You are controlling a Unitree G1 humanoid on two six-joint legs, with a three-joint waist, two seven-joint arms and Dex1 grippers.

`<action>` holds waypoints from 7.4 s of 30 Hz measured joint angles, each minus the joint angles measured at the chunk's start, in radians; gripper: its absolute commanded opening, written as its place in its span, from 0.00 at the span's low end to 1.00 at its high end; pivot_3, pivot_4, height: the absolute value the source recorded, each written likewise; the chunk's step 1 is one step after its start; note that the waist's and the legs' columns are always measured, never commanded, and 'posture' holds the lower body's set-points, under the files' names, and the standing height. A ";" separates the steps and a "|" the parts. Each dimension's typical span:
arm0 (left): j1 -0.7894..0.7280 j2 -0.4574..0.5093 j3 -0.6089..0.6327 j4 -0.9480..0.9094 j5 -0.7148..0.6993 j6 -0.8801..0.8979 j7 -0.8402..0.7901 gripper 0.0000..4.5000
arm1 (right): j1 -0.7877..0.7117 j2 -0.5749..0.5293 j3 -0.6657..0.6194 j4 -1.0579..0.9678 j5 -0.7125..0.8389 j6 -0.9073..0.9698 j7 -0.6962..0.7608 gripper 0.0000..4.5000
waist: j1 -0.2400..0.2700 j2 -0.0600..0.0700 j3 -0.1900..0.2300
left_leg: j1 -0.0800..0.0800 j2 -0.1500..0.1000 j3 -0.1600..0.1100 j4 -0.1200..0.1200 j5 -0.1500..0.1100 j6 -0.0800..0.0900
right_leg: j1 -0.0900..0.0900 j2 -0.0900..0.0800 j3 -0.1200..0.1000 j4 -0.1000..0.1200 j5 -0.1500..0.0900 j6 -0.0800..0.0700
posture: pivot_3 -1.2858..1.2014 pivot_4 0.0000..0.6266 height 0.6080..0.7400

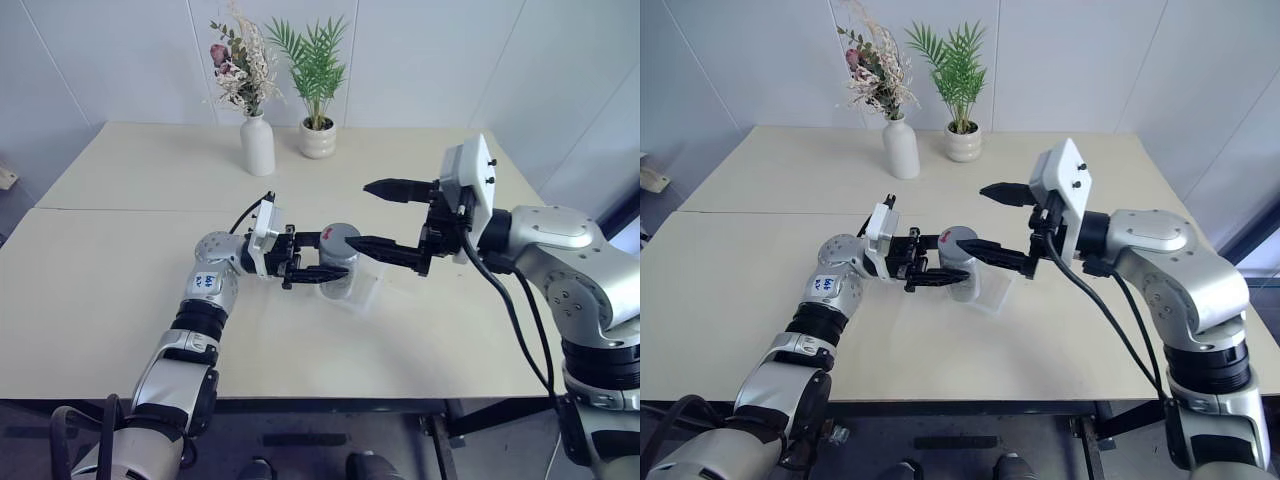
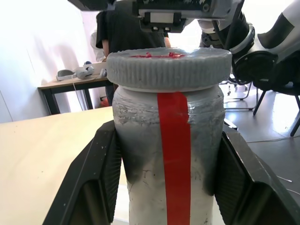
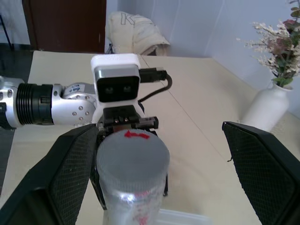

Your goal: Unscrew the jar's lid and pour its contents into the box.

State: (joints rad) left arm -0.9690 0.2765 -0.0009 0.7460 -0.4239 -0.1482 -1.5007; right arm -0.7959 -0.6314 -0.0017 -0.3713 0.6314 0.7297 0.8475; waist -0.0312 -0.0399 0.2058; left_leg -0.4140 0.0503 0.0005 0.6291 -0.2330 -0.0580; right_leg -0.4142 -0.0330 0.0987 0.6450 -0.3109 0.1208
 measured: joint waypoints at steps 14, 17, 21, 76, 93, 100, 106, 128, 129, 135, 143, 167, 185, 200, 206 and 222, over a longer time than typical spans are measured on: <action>0.000 -0.019 -0.005 0.008 0.000 -0.006 0.000 0.51 | -0.025 0.107 0.106 0.106 -0.082 -0.075 0.012 0.99 | -0.001 0.000 0.000 | 0.000 0.000 0.000 0.000 0.000 0.000 | 0.000 0.000 0.000 0.001 0.000 0.000 | 0.52 0.24 1.00; 0.000 -0.021 -0.006 0.008 0.000 -0.006 0.000 0.51 | -0.029 0.122 0.120 0.129 -0.097 -0.085 0.017 0.99 | 0.000 0.000 0.000 | 0.000 0.000 0.000 0.000 0.000 0.000 | 0.000 0.000 0.000 0.001 0.000 0.000 | 0.52 0.24 1.00; 0.000 -0.021 -0.006 0.008 0.000 -0.006 0.000 0.51 | -0.059 0.129 0.124 0.168 -0.116 -0.108 0.035 0.99 | 0.000 0.000 0.000 | 0.000 0.000 0.000 0.000 0.000 0.000 | 0.000 0.000 0.000 0.001 0.000 0.000 | 0.52 0.24 1.00; -0.008 -0.021 -0.005 0.019 0.004 -0.006 0.000 0.51 | 0.017 -0.031 0.078 0.091 -0.094 -0.108 0.077 0.99 | 0.000 0.000 0.000 | 0.000 0.000 0.000 0.000 0.000 0.000 | 0.000 0.000 0.000 0.000 0.000 0.000 | 0.52 0.24 1.00; -0.008 -0.021 -0.005 0.019 0.004 -0.011 -0.001 0.51 | 0.013 -0.014 0.070 0.061 -0.066 -0.053 0.048 0.99 | 0.000 0.000 0.000 | 0.000 0.000 0.000 0.000 0.000 0.000 | 0.000 0.000 0.000 0.000 0.000 0.000 | 0.52 0.24 1.00; -0.008 -0.027 -0.009 0.021 0.004 -0.018 -0.001 0.51 | -0.006 0.028 0.074 0.062 -0.061 -0.052 0.044 0.99 | 0.001 0.000 0.000 | 0.000 0.000 0.000 0.000 0.000 0.000 | 0.000 0.000 0.000 0.000 0.000 0.000 | 0.52 0.24 1.00; -0.008 -0.031 -0.010 0.024 0.004 -0.032 -0.001 0.51 | -0.006 0.056 0.075 0.064 -0.059 -0.049 0.042 0.99 | 0.000 0.000 0.000 | 0.000 0.000 0.000 0.000 0.000 0.000 | 0.000 0.000 0.000 0.000 0.000 0.000 | 0.52 0.24 1.00; -0.033 -0.044 -0.005 0.058 0.002 -0.073 -0.001 0.51 | -0.006 0.068 0.084 0.104 -0.073 -0.046 0.051 0.99 | 0.000 0.000 0.000 | 0.000 0.000 0.000 0.000 0.000 0.000 | 0.000 0.000 0.000 0.000 0.000 0.000 | 0.52 0.24 1.00; -0.033 -0.044 -0.005 0.058 0.002 -0.073 -0.001 0.51 | -0.006 0.068 0.084 0.104 -0.073 -0.046 0.051 0.99 | 0.000 0.000 0.000 | 0.000 0.000 0.000 0.000 0.000 0.000 | 0.000 0.000 0.000 0.000 0.000 0.000 | 0.52 0.24 1.00; -0.033 -0.046 -0.005 0.058 0.002 -0.072 -0.001 0.51 | -0.006 0.073 0.084 0.105 -0.073 -0.046 0.049 0.99 | 0.000 0.000 0.000 | 0.000 0.000 0.000 0.000 0.000 0.000 | 0.000 0.000 0.000 0.000 0.000 0.000 | 0.52 0.24 1.00; -0.032 -0.047 -0.005 0.058 0.001 -0.069 -0.001 0.51 | -0.008 0.079 0.084 0.113 -0.073 -0.048 0.043 0.99 | 0.000 0.000 0.000 | 0.000 0.000 0.000 0.000 0.000 0.000 | 0.000 0.000 0.000 0.001 0.000 0.000 | 0.52 0.24 1.00; -0.033 -0.049 -0.005 0.058 0.000 -0.049 -0.001 0.51 | -0.014 0.082 0.084 0.126 -0.065 -0.054 0.066 0.57 | 0.000 0.000 0.000 | 0.000 0.000 0.000 0.000 0.000 0.000 | 0.000 0.000 0.000 0.001 0.000 0.000 | 0.52 0.24 1.00; -0.047 -0.063 0.014 0.054 -0.004 -0.056 -0.001 0.51 | -0.085 0.057 0.084 0.171 -0.067 -0.058 0.135 0.57 | 0.000 0.000 0.000 | 0.000 0.000 0.000 0.000 0.000 0.000 | 0.000 0.000 0.000 0.000 0.000 0.000 | 0.52 0.24 1.00; -0.041 -0.065 0.023 0.042 -0.020 -0.043 -0.001 0.51 | -0.114 0.045 0.084 0.191 -0.064 -0.073 0.173 0.57 | 0.000 0.000 0.000 | 0.000 0.000 0.000 0.000 0.000 0.000 | 0.000 0.000 0.000 0.000 0.000 0.000 | 0.52 0.24 1.00; -0.041 -0.067 0.025 0.042 -0.023 -0.040 -0.001 0.51 | -0.122 0.045 0.084 0.205 -0.059 -0.074 0.182 0.57 | 0.000 0.000 0.000 | 0.000 0.000 0.000 0.000 0.000 0.000 | 0.000 0.000 0.000 0.000 0.000 0.000 | 0.52 0.24 1.00; -0.042 -0.066 0.023 0.049 -0.021 -0.050 -0.001 0.51 | -0.122 0.053 0.084 0.216 -0.047 -0.074 0.182 0.57 | 0.000 0.000 0.000 | 0.000 0.000 0.000 0.000 0.000 0.000 | 0.000 0.000 0.000 0.001 0.000 0.000 | 0.52 0.24 1.00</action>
State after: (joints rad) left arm -1.0108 0.2103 0.0217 0.7953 -0.4452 -0.1980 -1.5013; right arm -0.9179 -0.5783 0.0826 -0.1556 0.5846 0.6559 1.0291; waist -0.0314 -0.0397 0.2059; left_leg -0.4143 0.0503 0.0004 0.6293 -0.2330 -0.0581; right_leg -0.4144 -0.0327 0.0986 0.6456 -0.3109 0.1209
